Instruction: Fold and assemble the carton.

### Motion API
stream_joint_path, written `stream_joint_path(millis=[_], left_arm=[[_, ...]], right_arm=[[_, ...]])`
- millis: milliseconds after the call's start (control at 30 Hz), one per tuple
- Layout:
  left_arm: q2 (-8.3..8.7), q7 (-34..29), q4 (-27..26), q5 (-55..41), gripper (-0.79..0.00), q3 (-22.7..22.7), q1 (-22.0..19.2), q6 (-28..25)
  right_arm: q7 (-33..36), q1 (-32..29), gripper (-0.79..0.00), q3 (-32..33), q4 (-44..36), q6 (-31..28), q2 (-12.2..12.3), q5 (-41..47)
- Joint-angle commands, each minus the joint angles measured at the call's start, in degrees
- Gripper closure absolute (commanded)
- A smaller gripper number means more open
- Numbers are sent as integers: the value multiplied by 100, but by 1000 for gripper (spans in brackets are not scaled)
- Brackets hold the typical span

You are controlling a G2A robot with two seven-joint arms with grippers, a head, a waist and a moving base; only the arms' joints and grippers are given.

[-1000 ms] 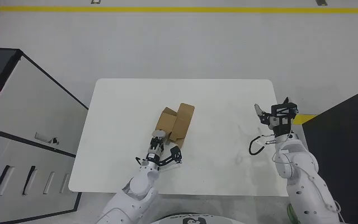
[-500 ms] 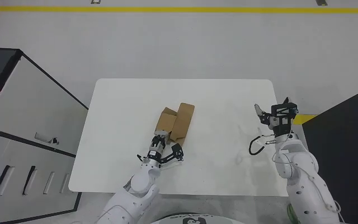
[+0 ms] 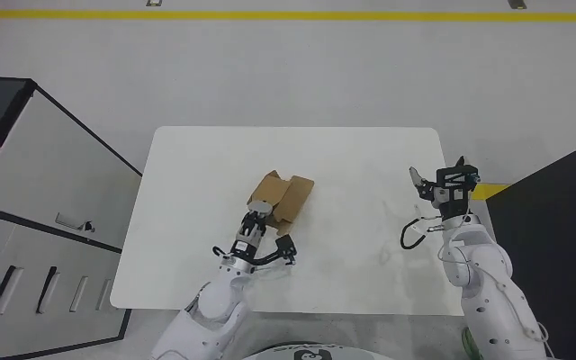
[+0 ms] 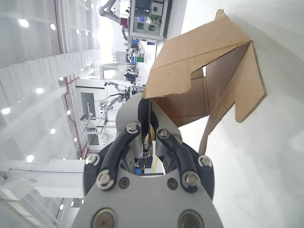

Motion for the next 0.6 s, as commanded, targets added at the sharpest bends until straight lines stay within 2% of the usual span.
stream_joint_path(millis=[0,267,567], left_arm=[[65,446,-397,32,0,-141,223,-143],[272,1683,-1638,387,0,-647,924,-448],[293,1813,-1688,627,0,-674,900,-484]], right_arm=[[0,0,-785,0,0,0,0,0],[0,0,-785,0,0,0,0,0],[0,0,-785,0,0,0,0,0]])
